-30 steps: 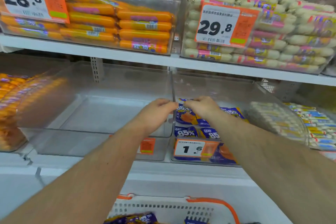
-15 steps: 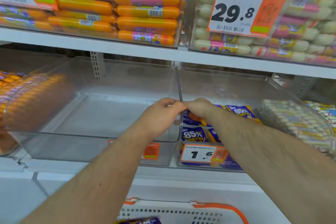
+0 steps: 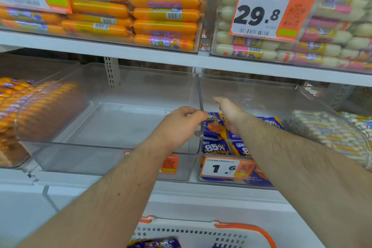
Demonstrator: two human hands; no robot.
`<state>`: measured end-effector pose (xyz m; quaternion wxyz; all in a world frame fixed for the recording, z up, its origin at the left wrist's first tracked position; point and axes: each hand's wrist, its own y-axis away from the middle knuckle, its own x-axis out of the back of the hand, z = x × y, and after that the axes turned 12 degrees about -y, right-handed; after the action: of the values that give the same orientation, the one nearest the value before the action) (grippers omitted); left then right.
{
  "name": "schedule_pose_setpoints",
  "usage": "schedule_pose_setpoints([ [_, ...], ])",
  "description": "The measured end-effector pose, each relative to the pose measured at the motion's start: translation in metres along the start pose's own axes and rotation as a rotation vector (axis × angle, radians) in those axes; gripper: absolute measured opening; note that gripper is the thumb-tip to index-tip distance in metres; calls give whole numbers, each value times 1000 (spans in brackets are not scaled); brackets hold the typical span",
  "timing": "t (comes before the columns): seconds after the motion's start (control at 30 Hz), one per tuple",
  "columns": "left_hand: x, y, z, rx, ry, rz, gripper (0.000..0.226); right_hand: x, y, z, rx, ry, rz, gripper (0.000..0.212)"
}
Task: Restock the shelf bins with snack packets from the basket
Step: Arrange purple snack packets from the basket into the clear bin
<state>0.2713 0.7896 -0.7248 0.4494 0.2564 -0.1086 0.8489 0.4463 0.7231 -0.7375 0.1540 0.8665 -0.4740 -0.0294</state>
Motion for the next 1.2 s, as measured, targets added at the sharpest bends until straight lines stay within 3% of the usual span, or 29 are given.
schedule_pose_setpoints([
  [0.07,0,2,0,-9,4,47,55,0,7,-4,28,36,36,63],
  [0.13,2,8,5,-41,-4,128,47,1,30,-9,134,85,168,55],
  [0.2,5,17,9,-150,38,321,18,4,58,-15,406,200,344,25],
  [0.23,8,27,10,-225,106,426,5,4,78,-14,581,244,442,21],
  [0.3,8,56,6,-333,250,559,13,2,121,-1,908,204,545,32],
  [0.4,-12,111,-22,-377,356,514,11,-9,167,46,1187,63,492,37],
  [0.47,-32,139,-57,-308,304,410,12,-18,181,89,1089,79,454,36],
  [0.57,-57,168,-115,-86,166,268,20,-29,195,167,710,321,295,39],
  [0.67,-72,192,-159,78,113,159,24,-36,210,243,394,786,-107,39],
  [0.73,-78,206,-176,169,109,97,21,-38,224,277,146,1041,-410,27],
  [0.8,-82,217,-186,237,75,27,16,-38,237,305,-26,1223,-596,22],
  [0.93,-86,230,-194,282,91,-35,10,-31,251,345,-122,1434,-619,46],
  [1.13,-85,235,-196,328,66,-56,10,-29,254,340,-49,1506,-675,28],
  [1.2,-84,236,-198,347,48,-68,9,-27,245,330,-85,1477,-663,31],
])
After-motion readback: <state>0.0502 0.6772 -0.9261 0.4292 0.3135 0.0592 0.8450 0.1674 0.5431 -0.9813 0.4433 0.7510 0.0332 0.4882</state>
